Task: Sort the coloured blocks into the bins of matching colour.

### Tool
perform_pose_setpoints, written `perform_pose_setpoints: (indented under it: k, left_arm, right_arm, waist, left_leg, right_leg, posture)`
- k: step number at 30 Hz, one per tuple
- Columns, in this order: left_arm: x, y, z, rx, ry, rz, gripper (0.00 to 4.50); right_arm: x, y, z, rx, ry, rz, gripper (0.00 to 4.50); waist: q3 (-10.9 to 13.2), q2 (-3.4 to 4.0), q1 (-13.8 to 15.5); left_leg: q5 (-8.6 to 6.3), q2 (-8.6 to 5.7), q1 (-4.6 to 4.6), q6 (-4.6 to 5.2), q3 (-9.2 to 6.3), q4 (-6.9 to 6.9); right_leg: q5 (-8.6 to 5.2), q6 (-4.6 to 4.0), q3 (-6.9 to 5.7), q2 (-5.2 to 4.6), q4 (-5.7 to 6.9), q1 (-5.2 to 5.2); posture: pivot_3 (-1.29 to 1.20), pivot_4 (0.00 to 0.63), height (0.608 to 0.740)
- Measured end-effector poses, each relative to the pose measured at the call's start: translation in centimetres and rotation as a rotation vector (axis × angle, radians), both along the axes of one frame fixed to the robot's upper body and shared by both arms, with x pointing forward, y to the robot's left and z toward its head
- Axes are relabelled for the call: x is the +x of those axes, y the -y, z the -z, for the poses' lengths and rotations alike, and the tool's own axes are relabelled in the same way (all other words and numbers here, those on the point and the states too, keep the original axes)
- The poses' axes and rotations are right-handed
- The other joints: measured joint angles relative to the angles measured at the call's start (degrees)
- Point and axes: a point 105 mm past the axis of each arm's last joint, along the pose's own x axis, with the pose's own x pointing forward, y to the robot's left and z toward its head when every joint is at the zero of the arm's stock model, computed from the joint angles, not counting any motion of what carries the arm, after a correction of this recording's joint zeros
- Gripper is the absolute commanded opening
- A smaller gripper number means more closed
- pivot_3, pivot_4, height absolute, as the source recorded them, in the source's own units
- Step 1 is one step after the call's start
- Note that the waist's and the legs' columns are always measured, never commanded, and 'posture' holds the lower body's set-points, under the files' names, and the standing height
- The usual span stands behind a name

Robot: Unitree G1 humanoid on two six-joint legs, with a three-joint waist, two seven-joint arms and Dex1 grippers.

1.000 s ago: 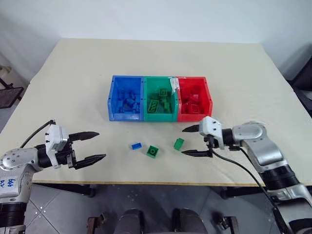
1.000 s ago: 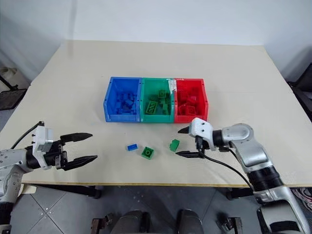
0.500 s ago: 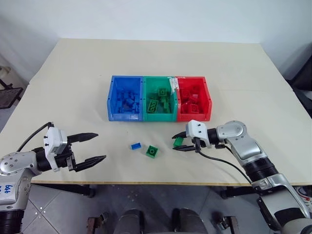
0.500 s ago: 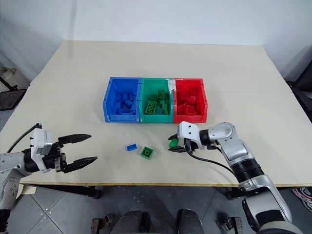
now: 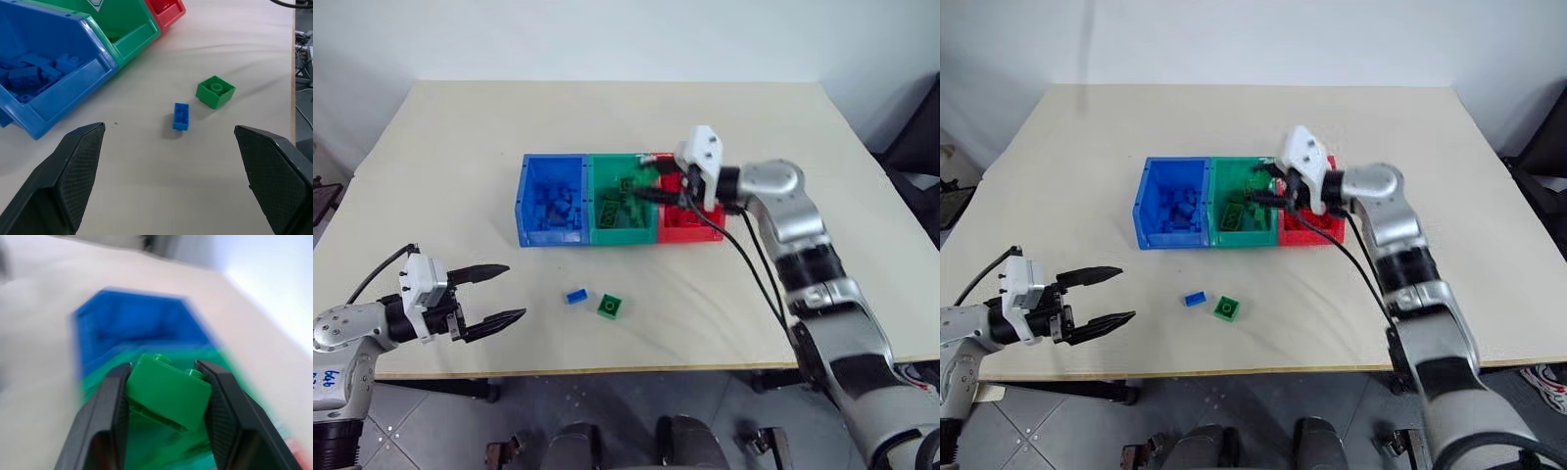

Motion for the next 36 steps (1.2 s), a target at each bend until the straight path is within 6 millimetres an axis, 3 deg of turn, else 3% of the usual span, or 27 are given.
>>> perform_pose_setpoints:
  k: [4, 8, 13, 17, 24, 36]
  left_arm:
    - [-0.2, 0.2, 0.3, -0.012, -0.002, -0.003, 4.5]
    - [-0.4, 0.2, 0.6, -0.012, -0.013, -0.008, 4.5]
    - [-0.4, 0.1, 0.6, -0.011, -0.014, -0.009, 4.5]
    - [-0.4, 0.2, 0.5, -0.01, -0.005, -0.005, 4.5]
    - [0.0, 0.3, 0.2, -0.016, 0.007, 0.01, 4.5]
    - [0.0, -1.2, 1.2, -0.033, -0.036, 0.004, 4.5]
  right_arm:
    - [2.1, -1.4, 1.8, 0.026, -0.053, 0.086, 3.02]
    - [2.5, -1.5, 2.2, 0.022, -0.046, 0.105, 4.35]
    - [2.6, -1.2, 1.5, 0.033, -0.014, 0.1, 4.35]
    - [1.6, 0.2, 1.9, 0.002, -0.003, 0.043, 4.35]
    - [-4.0, 6.4, 7.4, -0.121, -0.14, -0.093, 4.35]
    - [-10.8, 18.5, 9.7, -0.215, -0.378, 0.102, 4.35]
  waist:
    - [0.0, -0.01, 0.04]
    - [0.01, 0.01, 0.13]
    - [0.01, 0.01, -0.03]
    - [0.01, 0.0, 0.31]
    - [0.03, 0.04, 0.71]
    - [0.04, 0.05, 0.94]
  left_leg:
    - [0.0, -0.12, -0.07, 0.01, -0.15, 0.06]
    - [0.0, -0.11, -0.09, 0.0, -0.18, 0.13]
    - [0.0, -0.09, -0.08, 0.0, -0.17, 0.12]
    - [0.0, -0.09, -0.08, 0.01, -0.25, 0.13]
    - [-0.02, -0.15, -0.12, 0.04, -0.33, 0.17]
    - [-0.03, -0.04, -0.05, 0.06, 0.11, 0.09]
  right_leg:
    - [0.0, 0.0, 0.03, -0.03, 0.13, 0.0]
    - [0.0, 0.0, 0.07, -0.02, 0.13, 0.03]
    - [0.0, 0.0, 0.1, -0.01, 0.13, 0.03]
    - [0.0, 0.0, 0.11, -0.02, 0.13, 0.07]
    - [0.0, 0.0, 0.1, -0.08, -0.1, 0.2]
    - [0.0, 0.0, -0.08, -0.1, -0.69, 0.33]
  posture:
    - [0.0, 0.15, 0.74]
    - [0.0, 0.15, 0.74]
    - [0.0, 0.15, 0.74]
    - [0.0, 0.15, 0.74]
    - [0.0, 0.15, 0.74]
    - [0.0, 0.15, 0.74]
